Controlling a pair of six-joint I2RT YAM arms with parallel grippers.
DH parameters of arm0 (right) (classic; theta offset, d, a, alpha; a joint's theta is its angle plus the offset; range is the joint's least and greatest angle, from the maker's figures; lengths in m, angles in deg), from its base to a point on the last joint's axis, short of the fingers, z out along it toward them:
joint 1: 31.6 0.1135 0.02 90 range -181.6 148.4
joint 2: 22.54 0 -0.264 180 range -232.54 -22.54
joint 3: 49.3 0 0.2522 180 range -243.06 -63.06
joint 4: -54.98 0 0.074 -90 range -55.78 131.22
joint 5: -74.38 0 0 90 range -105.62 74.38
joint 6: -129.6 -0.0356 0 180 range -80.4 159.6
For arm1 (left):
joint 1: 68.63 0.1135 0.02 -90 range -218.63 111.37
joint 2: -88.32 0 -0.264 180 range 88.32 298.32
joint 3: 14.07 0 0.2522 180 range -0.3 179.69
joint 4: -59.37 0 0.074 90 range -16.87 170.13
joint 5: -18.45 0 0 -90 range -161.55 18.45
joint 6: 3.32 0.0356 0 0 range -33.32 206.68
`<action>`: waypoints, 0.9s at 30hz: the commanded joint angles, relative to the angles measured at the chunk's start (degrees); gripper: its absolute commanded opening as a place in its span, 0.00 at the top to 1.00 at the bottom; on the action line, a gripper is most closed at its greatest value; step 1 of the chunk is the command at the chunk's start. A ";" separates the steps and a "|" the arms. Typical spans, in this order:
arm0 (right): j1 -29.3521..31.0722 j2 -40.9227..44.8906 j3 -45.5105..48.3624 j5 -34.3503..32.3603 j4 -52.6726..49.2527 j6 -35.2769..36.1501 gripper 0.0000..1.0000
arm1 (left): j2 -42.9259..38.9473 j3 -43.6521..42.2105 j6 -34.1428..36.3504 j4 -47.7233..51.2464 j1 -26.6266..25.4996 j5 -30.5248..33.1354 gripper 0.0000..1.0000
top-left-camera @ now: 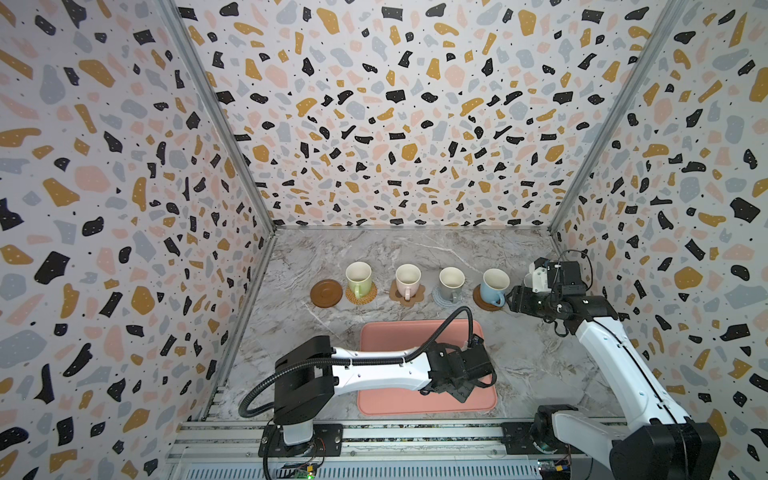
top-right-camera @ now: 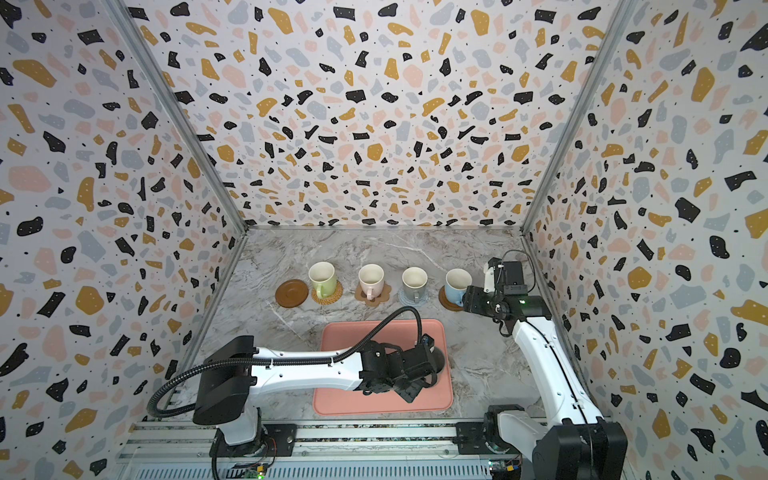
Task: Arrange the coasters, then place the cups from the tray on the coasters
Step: 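Lower the left gripper into the grey mug and close it, then lift the grey mug off the tray with the left gripper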
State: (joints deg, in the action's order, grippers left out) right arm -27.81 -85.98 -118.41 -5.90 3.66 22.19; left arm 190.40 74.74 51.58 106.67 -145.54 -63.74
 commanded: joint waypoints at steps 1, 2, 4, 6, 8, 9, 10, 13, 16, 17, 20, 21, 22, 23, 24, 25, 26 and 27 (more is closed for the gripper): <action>-0.20 0.74 0.26 0.44 -0.40 0.54 0.29 | 1.36 1.88 1.51 -0.76 0.42 -1.01 0.73; -0.23 0.82 0.32 0.46 -0.41 0.56 0.29 | 1.47 1.84 1.43 -0.84 0.52 -1.00 0.74; -0.19 0.95 0.29 0.43 -0.50 0.60 0.29 | 1.46 1.39 1.25 -1.15 0.68 -0.91 0.75; -0.19 0.97 0.35 0.30 -0.58 0.65 0.29 | 1.39 1.05 1.12 -1.37 0.84 -0.70 0.77; -0.26 0.96 0.29 0.22 -0.63 0.68 0.29 | 1.36 0.98 1.08 -1.54 1.05 -0.40 0.78; -0.19 0.98 0.31 0.28 -0.59 0.64 0.29 | 1.36 1.08 1.13 -1.55 1.05 -0.11 0.79; -0.28 0.95 0.33 0.30 -0.58 0.64 0.29 | 1.28 1.07 1.12 -1.55 1.14 0.10 0.80; -0.29 0.87 0.24 0.30 -0.63 0.66 0.28 | 1.19 1.29 1.35 -1.38 1.23 0.94 0.83; -0.28 0.89 0.15 0.30 -0.67 0.78 0.29 | 1.02 1.20 1.34 -1.24 1.32 1.25 0.85; -0.31 0.89 0.07 0.30 -0.72 0.79 0.29 | 1.01 1.11 1.34 -1.29 1.32 1.30 0.85; -0.28 1.03 0.13 0.31 -0.87 0.74 0.29 | 0.93 1.09 1.25 -0.86 1.49 2.13 0.85; -0.33 1.07 0.16 0.22 -0.93 0.72 0.29 | 0.85 1.07 1.13 -0.56 1.58 2.44 0.84; -0.28 1.20 0.21 0.22 -1.00 0.72 0.29 | 0.86 1.11 1.08 -0.13 1.66 3.04 0.84; -0.32 1.29 0.33 0.13 -1.00 0.78 0.29 | 0.67 1.07 1.01 0.29 1.75 3.74 0.83; -0.31 1.30 0.33 0.14 -1.02 0.68 0.29 | 0.65 1.02 0.97 0.82 1.84 4.35 0.83; -0.32 1.43 0.47 0.17 -1.02 0.65 0.29 | 0.56 0.99 0.94 1.31 1.93 5.04 0.83; -0.32 1.47 0.55 0.15 -1.02 0.62 0.28 | 0.57 0.88 1.01 1.76 2.10 5.64 0.82; -0.28 1.40 0.60 0.18 -0.96 0.61 0.29 | 0.57 0.70 1.08 1.88 2.22 5.87 0.81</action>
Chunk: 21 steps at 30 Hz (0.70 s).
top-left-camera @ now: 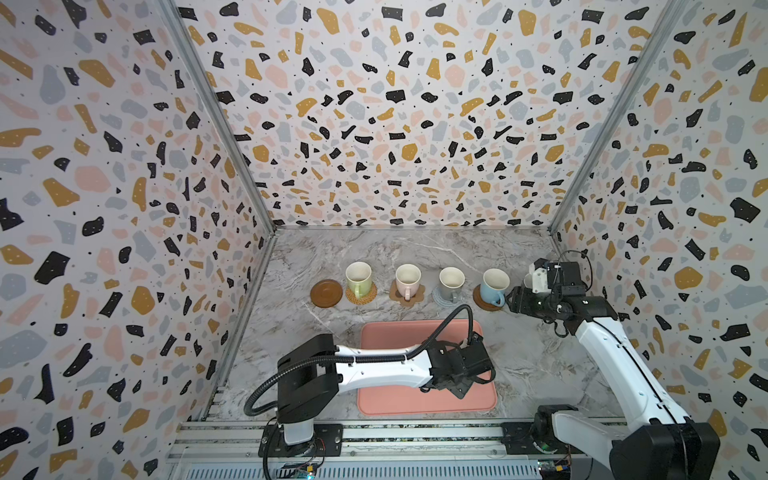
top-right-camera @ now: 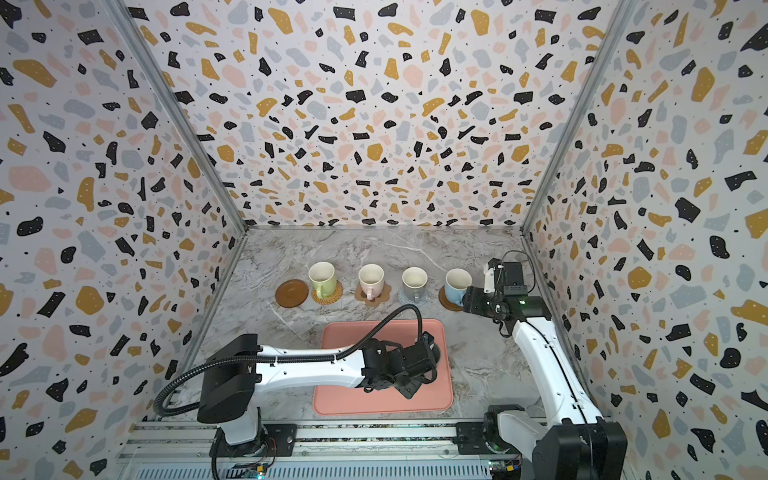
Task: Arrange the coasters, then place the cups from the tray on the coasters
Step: 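Lift the grey mug off the tray with the left gripper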
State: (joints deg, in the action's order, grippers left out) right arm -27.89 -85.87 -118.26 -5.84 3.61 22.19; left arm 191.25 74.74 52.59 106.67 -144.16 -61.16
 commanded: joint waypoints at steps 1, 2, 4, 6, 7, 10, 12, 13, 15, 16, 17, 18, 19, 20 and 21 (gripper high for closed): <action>-0.19 1.29 0.53 0.15 -0.89 0.55 0.29 | -0.36 0.43 0.04 1.75 1.06 3.40 0.81; -0.26 1.30 0.63 0.23 -0.89 0.61 0.29 | -0.46 0.11 0.05 1.55 1.24 3.43 0.81; -0.24 1.37 0.68 0.24 -0.89 0.59 0.29 | -0.46 -0.39 -0.07 1.11 1.48 3.45 0.81; -0.20 1.43 0.63 0.24 -0.89 0.61 0.29 | -0.28 -0.59 -0.02 0.68 1.67 3.32 0.81; -0.21 1.45 0.70 0.24 -0.89 0.58 0.29 | -0.22 -0.64 -0.05 0.31 1.70 3.27 0.80; -0.20 1.45 0.77 0.24 -0.98 0.62 0.29 | 0.17 -0.86 -0.02 -0.35 1.94 3.13 0.80; -0.22 1.40 0.78 0.24 -0.91 0.61 0.29 | 0.50 -1.01 -0.11 -0.49 2.20 3.19 0.81; -0.23 1.44 0.78 0.24 -0.98 0.57 0.29 | 0.65 -1.13 -0.21 -0.57 2.35 3.23 0.82; -0.19 1.46 0.80 0.25 -0.98 0.56 0.29 | 0.64 -1.48 -0.33 -0.49 2.49 3.81 0.83; -0.24 1.42 0.86 0.24 -0.98 0.54 0.29 | 0.56 -1.64 -0.35 -0.42 2.57 4.21 0.84; -0.20 1.39 0.87 0.24 -0.98 0.55 0.29 | 0.51 -1.63 -0.29 -0.17 2.65 4.62 0.85; -0.25 1.44 0.86 0.27 -0.93 0.59 0.29 | 0.51 -1.54 -0.36 0.06 2.70 5.04 0.85; -0.21 1.40 0.92 0.24 -0.89 0.55 0.29 | 0.49 -1.48 -0.20 0.33 2.74 5.40 0.86; -0.19 1.44 0.98 0.33 -0.89 0.54 0.29 | 0.45 -1.39 -0.05 0.52 2.79 5.73 0.86; -0.23 1.45 1.02 0.33 -0.83 0.52 0.29 | 0.45 -1.26 -0.02 0.71 2.84 6.01 0.87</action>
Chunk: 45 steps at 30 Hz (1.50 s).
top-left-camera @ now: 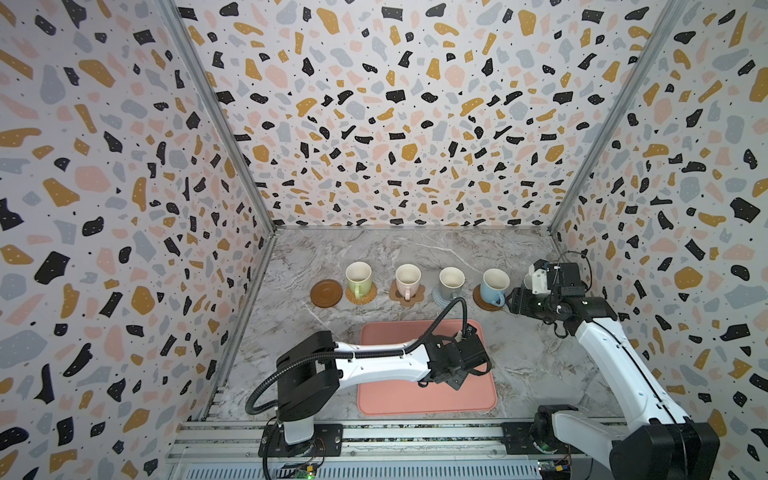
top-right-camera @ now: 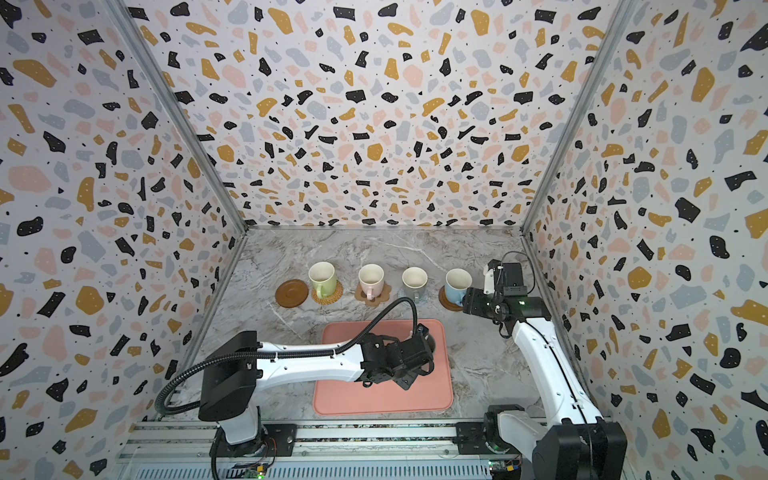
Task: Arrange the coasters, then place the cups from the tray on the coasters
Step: 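Lift the grey mug off the tray with the left gripper, then carry the grey mug over the round wooden coaster beside the green mug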
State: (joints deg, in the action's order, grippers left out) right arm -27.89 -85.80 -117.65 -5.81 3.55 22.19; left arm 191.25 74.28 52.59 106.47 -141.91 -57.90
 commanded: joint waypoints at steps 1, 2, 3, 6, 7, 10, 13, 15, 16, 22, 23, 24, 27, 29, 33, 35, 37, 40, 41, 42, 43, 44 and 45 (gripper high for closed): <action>-0.19 1.36 0.38 0.31 -0.76 0.47 0.29 | 0.35 -0.59 0.09 1.23 0.68 3.23 0.87; -0.23 1.35 0.42 0.41 -0.74 0.52 0.29 | 0.38 -0.39 0.31 1.62 0.80 3.75 0.87; -0.19 1.40 0.37 0.35 -0.82 0.55 0.29 | 0.26 -0.23 0.46 2.01 0.93 4.25 0.87; -0.19 1.56 0.29 0.14 -0.91 0.66 0.29 | -0.64 -0.26 0.91 2.94 1.70 5.64 0.87; -0.20 1.60 0.26 0.05 -1.00 0.66 0.29 | -1.29 -0.45 1.03 3.04 2.05 6.01 0.87; -0.24 1.54 0.23 0.02 -1.00 0.65 0.29 | -3.50 -1.11 1.21 3.30 3.33 7.15 0.87; -0.26 1.47 0.19 0.09 -0.92 0.69 0.28 | -5.51 -2.08 1.30 3.40 4.59 7.62 0.87; -0.26 1.37 0.22 0.16 -0.91 0.67 0.29 | -6.74 -2.89 1.21 3.33 5.49 7.57 0.87; -0.21 1.35 0.27 0.22 -0.83 0.64 0.29 | -7.36 -3.57 1.11 3.31 5.95 7.63 0.87; -0.27 1.34 0.12 0.26 -0.91 0.60 0.29 | -10.96 -7.78 0.14 2.75 8.32 8.15 0.87; -0.22 1.26 0.05 0.22 -0.91 0.54 0.29 | -11.60 -8.36 -0.06 2.78 8.70 8.33 0.87; -0.19 1.22 0.08 0.22 -0.91 0.62 0.29 | -12.25 -8.84 -0.25 2.86 8.89 8.59 0.88; -0.26 1.23 0.09 0.32 -0.83 0.56 0.29 | -14.61 -10.13 -1.19 3.00 9.44 9.69 0.88; -0.24 1.24 0.04 0.31 -0.83 0.58 0.29 | -16.26 -11.18 -1.97 2.79 9.93 10.09 0.87; -0.25 1.17 0.09 0.52 -0.77 0.61 0.29 | -19.95 -13.97 -3.84 1.41 11.53 9.57 0.88; -0.19 1.20 0.07 0.49 -0.80 0.59 0.29 | -21.62 -15.40 -4.68 0.62 12.48 9.02 0.88; -0.19 1.16 0.08 0.50 -0.82 0.63 0.29 | -23.36 -16.97 -5.38 0.02 13.61 8.44 0.88; -0.19 1.18 0.09 0.58 -0.74 0.63 0.29 | -25.61 -18.95 -5.92 -0.21 15.09 7.99 0.88; -0.23 1.13 0.08 0.62 -0.74 0.62 0.29 | -26.41 -19.50 -5.91 -0.05 15.64 8.04 0.88; -0.19 1.19 0.08 0.57 -0.74 0.67 0.29 | -27.12 -19.93 -5.91 0.12 16.25 8.14 0.88; -0.20 1.16 0.06 0.66 -0.76 0.69 0.29 | -27.86 -20.30 -5.90 0.36 16.84 8.20 0.88; -0.19 1.20 0.09 0.65 -0.74 0.64 0.28 | -28.70 -20.72 -5.77 0.57 17.53 8.17 0.87; -0.19 1.17 0.17 0.66 -0.81 0.63 0.29 | -29.41 -21.16 -5.58 0.74 18.36 8.03 0.87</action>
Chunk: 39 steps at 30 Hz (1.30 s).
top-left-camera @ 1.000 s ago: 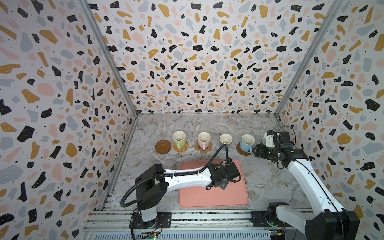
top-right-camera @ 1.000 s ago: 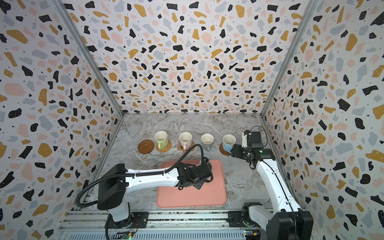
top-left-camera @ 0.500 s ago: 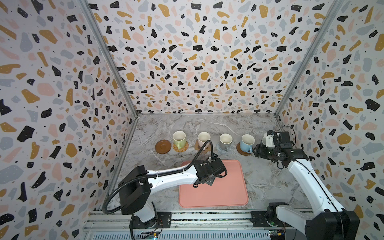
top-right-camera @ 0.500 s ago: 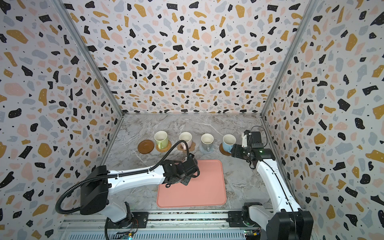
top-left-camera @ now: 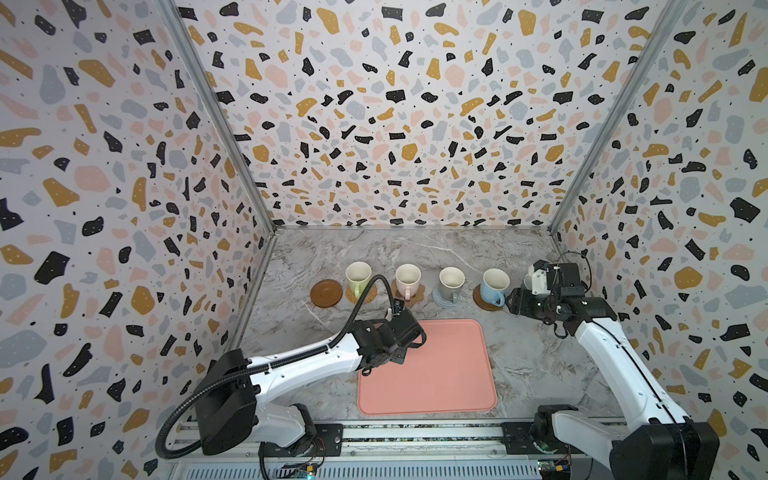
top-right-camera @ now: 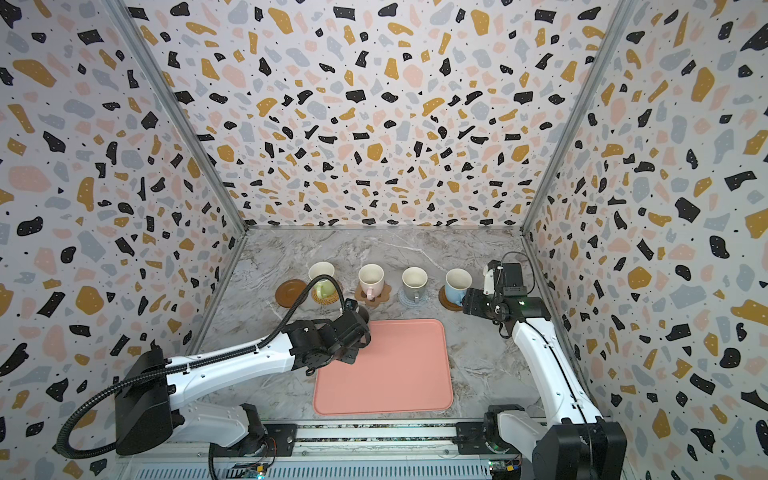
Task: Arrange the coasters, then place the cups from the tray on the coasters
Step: 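Carry the grey mug over the round wooden coaster beside the green mug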
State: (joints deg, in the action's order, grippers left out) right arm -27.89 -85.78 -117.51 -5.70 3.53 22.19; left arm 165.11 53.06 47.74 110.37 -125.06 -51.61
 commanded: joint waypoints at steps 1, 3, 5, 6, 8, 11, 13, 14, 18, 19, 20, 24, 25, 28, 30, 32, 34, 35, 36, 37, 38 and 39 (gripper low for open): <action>-0.21 1.13 0.03 0.59 -0.74 0.69 0.29 | -3.92 -0.32 -0.42 -3.06 2.14 1.59 0.87; -0.20 1.12 -0.04 0.72 -0.63 0.69 0.29 | -5.21 -1.11 0.14 -2.71 3.73 1.26 0.87; -0.23 1.11 -0.06 0.70 -0.67 0.63 0.29 | -6.14 -1.66 0.72 -2.37 4.93 1.16 0.87; -0.19 1.13 -0.08 0.69 -0.63 0.62 0.29 | -6.54 -1.92 0.98 -2.13 5.62 1.11 0.87; -0.21 1.12 -0.07 0.64 -0.65 0.65 0.29 | -7.16 -2.33 1.70 -1.86 6.82 0.81 0.87; -0.21 1.04 -0.12 0.67 -0.68 0.67 0.29 | -7.91 -2.82 2.75 -1.72 8.64 0.27 0.87; -0.20 1.09 -0.19 0.63 -0.72 0.65 0.29 | -8.27 -3.08 3.33 -1.56 9.76 -0.10 0.87; -0.27 1.10 -0.16 0.70 -0.80 0.67 0.29 | -8.48 -3.25 3.66 -1.55 10.24 -0.17 0.87; -0.19 1.11 -0.28 0.60 -0.89 0.74 0.29 | -9.47 -3.70 4.87 -1.04 12.32 -0.51 0.87; -0.20 1.07 -0.21 0.60 -0.88 0.74 0.28 | -9.76 -3.83 5.13 -0.94 12.85 -0.60 0.87; -0.19 1.10 -0.29 0.55 -0.88 0.71 0.29 | -10.11 -4.03 5.39 -0.73 13.45 -0.61 0.87; -0.20 1.11 -0.32 0.46 -0.89 0.72 0.29 | -11.91 -4.80 6.47 -0.39 16.49 -1.51 0.87; -0.20 1.04 -0.37 0.46 -0.97 0.78 0.29 | -12.26 -4.93 6.82 -0.33 17.18 -1.55 0.87; -0.22 1.05 -0.41 0.51 -0.98 0.71 0.29 | -13.12 -5.20 8.47 0.21 20.11 -1.96 0.87; -0.22 1.07 -0.49 0.62 -0.98 0.79 0.28 | -13.16 -4.96 10.06 0.69 22.08 -2.26 0.87; -0.22 1.08 -0.52 0.59 -0.98 0.71 0.29 | -12.88 -4.59 11.66 1.29 24.01 -2.47 0.87; -0.26 1.11 -0.61 0.55 -1.01 0.71 0.29 | -12.33 -4.17 13.33 1.53 26.19 -3.12 0.87; -0.22 1.23 -0.64 0.60 -1.07 0.71 0.29 | -12.07 -4.11 13.96 1.53 27.53 -3.56 0.87; -0.19 1.24 -0.57 0.56 -1.15 0.64 0.29 | -11.94 -4.27 14.66 1.01 29.14 -5.19 0.87; -0.20 1.30 -0.64 0.55 -1.19 0.75 0.29 | -11.80 -4.48 15.10 0.39 30.14 -6.21 0.87; -0.23 1.45 -0.64 0.46 -1.31 0.71 0.29 | -11.69 -4.58 15.29 -0.03 31.37 -6.89 0.87; -0.21 1.46 -0.64 0.38 -1.40 0.73 0.29 | -11.42 -4.45 15.62 -0.67 32.30 -7.49 0.87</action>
State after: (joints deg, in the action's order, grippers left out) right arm -27.89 -85.78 -117.51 -5.33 3.48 22.21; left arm 154.05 47.57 60.50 114.08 -94.89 -57.66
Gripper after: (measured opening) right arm 0.715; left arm 0.160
